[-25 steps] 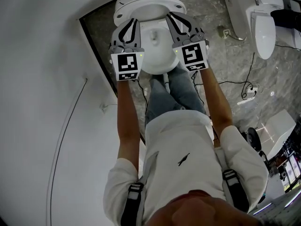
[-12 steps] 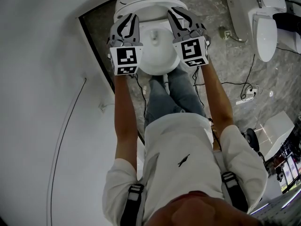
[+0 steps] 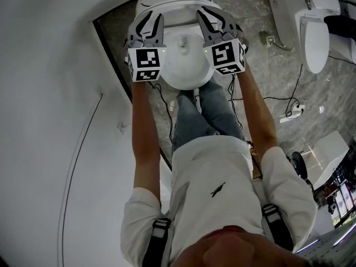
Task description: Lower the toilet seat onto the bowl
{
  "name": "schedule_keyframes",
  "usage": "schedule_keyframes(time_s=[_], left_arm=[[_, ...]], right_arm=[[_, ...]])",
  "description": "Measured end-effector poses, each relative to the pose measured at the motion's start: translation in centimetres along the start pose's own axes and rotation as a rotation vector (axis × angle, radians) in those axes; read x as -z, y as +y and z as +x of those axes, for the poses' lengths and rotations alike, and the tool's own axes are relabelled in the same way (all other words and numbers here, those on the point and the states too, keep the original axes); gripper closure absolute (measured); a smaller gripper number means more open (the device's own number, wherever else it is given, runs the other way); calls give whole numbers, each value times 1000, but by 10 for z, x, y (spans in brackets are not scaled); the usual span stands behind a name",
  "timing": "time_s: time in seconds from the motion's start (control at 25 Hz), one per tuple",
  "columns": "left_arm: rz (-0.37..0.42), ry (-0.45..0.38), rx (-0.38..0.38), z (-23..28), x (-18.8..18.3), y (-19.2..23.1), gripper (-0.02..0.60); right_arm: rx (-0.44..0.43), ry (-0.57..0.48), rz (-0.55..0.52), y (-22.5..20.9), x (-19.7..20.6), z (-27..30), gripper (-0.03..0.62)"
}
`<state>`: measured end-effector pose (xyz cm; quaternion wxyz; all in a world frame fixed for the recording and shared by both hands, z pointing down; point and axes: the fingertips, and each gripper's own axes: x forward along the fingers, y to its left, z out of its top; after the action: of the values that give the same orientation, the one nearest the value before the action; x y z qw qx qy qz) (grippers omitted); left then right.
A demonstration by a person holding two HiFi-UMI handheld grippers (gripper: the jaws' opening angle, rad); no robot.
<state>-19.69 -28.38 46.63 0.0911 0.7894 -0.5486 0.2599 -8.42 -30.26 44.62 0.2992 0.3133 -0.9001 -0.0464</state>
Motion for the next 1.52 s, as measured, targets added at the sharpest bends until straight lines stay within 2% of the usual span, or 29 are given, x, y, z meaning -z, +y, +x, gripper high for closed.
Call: schedule_keyframes(time_s=[0.2,0.44,0.88,1.2,1.4,1.52], left_arm=[[-1,15,-5,8,6,2,475],[25,19,-8,20,10,4,454],[42,24,1,29,9,4,431],[46,22,7,25,13,7,431],[49,26,22,23,12,-2,431],[49,29,34,19,13,-7,439]], right_arm=[[-2,5,-15,-4,1,8,486],[1,23,-41,-5,7,22,459],[-13,43,-53,-3,16,35,459],[9,29,-41,5,15,29,461],[37,11,-10,0,17,19,510],[41,15,-7,2,18,14,511]])
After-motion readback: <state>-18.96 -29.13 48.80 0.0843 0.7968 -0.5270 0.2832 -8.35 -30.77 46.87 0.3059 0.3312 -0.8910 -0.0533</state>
